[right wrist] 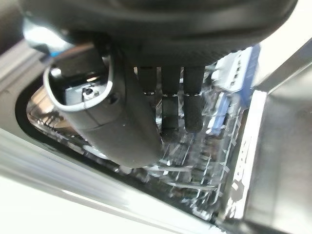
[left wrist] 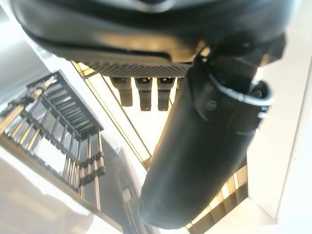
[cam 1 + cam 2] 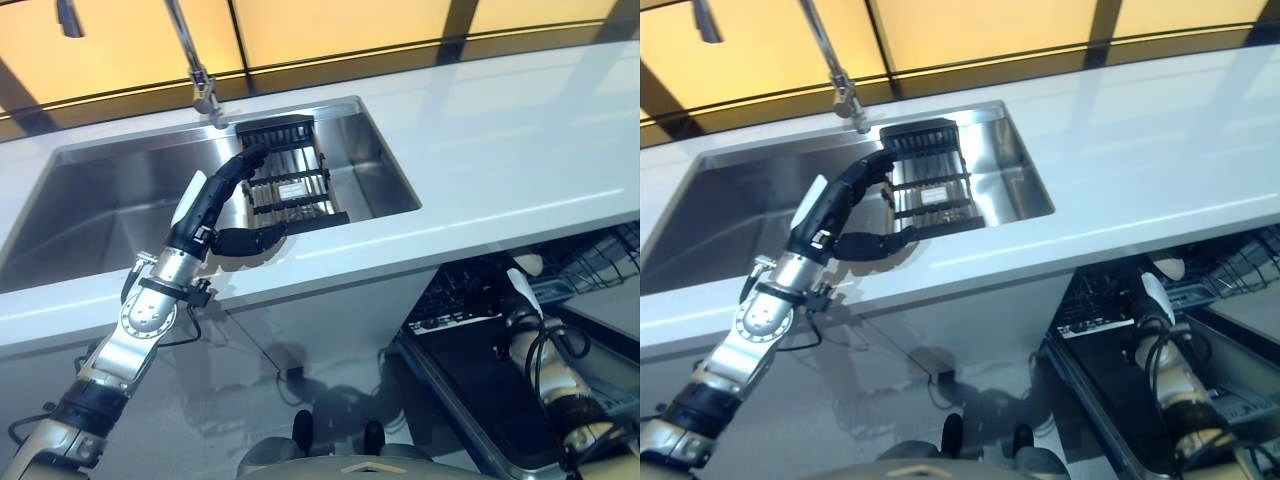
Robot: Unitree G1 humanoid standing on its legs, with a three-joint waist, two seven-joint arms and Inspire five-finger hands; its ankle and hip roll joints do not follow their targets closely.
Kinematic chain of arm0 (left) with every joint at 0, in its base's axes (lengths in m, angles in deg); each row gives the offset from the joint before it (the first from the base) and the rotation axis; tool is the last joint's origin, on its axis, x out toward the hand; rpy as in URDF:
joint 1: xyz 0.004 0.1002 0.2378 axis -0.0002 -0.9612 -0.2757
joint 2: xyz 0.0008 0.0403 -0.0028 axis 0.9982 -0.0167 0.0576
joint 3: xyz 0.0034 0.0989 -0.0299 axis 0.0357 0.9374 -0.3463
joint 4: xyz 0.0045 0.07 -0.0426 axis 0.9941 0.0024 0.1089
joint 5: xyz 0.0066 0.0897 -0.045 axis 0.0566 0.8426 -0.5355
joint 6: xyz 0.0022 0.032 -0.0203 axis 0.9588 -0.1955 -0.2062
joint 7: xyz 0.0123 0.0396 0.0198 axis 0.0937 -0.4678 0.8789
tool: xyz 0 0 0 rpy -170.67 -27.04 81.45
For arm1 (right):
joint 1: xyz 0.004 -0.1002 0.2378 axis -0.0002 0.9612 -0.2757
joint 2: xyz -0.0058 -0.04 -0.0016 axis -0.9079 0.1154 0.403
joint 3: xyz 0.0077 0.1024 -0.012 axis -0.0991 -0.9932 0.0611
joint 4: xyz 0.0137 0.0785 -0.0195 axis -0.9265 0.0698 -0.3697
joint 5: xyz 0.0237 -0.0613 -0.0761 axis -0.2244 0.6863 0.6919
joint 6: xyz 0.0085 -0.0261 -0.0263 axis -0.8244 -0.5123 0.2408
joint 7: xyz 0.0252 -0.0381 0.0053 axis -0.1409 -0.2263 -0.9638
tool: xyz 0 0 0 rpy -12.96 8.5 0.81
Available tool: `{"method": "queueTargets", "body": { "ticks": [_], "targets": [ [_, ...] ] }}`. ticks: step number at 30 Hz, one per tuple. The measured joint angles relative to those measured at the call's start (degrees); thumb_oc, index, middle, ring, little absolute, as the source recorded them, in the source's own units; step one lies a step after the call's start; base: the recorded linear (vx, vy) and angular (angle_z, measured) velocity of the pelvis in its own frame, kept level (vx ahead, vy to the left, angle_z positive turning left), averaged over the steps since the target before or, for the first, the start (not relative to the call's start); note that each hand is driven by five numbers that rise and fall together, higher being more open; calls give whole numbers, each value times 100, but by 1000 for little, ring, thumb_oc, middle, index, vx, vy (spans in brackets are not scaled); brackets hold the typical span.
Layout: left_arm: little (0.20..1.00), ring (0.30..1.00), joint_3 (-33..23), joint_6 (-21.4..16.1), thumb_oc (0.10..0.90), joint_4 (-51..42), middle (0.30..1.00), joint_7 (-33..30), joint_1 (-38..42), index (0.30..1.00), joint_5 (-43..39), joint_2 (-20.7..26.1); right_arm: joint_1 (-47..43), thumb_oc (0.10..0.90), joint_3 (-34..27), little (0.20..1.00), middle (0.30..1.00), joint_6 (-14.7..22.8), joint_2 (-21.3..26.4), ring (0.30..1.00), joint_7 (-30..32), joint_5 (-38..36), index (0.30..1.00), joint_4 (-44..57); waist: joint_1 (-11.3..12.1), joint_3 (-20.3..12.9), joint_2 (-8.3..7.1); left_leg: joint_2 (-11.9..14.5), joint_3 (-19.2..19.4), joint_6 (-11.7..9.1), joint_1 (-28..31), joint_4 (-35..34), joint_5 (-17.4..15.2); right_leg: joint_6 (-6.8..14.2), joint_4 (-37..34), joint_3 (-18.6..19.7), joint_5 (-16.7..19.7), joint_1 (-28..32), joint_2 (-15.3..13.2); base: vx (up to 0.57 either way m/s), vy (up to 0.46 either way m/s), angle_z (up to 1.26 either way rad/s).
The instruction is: Pick up plates and place into dishwasher.
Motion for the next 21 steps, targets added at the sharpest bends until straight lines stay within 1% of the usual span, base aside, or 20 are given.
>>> {"method": "queueTargets", "body": {
  "ticks": [3,6,10,16,19,21],
  "targets": [
    [900,900,-278,-43,800,-21,900,7,-267,900,70,-166,562,100,-136,200,300,227,-306,300,173,225,300,487,-149,3,-5,4,124,9,37,-1,-63,29,0,132,-18,0,-1,3,17,-21],
    [900,900,-314,-110,800,-55,900,43,-316,900,79,-174,851,100,-195,200,300,444,-469,300,258,372,300,575,-275,3,-4,3,184,34,52,-1,-103,48,0,179,-31,-9,-6,10,9,-10],
    [900,900,-344,-122,800,-117,900,86,-373,900,80,-174,1028,100,-197,200,300,530,-528,300,289,422,300,575,-352,2,-3,5,266,27,62,-1,-123,48,1,268,-30,-24,-7,2,4,-12],
    [900,900,-346,-122,800,-117,900,87,-376,900,79,-173,1116,100,-196,200,300,539,-625,300,373,403,300,491,-358,2,-3,3,275,24,90,0,-121,32,26,275,-20,-23,-10,1,-6,0],
    [900,900,-346,-122,800,-123,900,87,-376,900,76,-162,852,100,-188,200,300,518,-620,300,372,218,300,-261,-292,1,-4,1,258,23,101,-1,-122,32,24,254,-21,17,-11,6,-38,4],
    [900,900,-345,-120,800,-158,900,87,-375,900,73,-136,707,100,-191,200,300,393,-589,300,366,16,300,-650,-249,-1,-1,1,234,21,103,-1,-123,33,19,232,-21,31,-10,1,-45,6]
  ]
}}
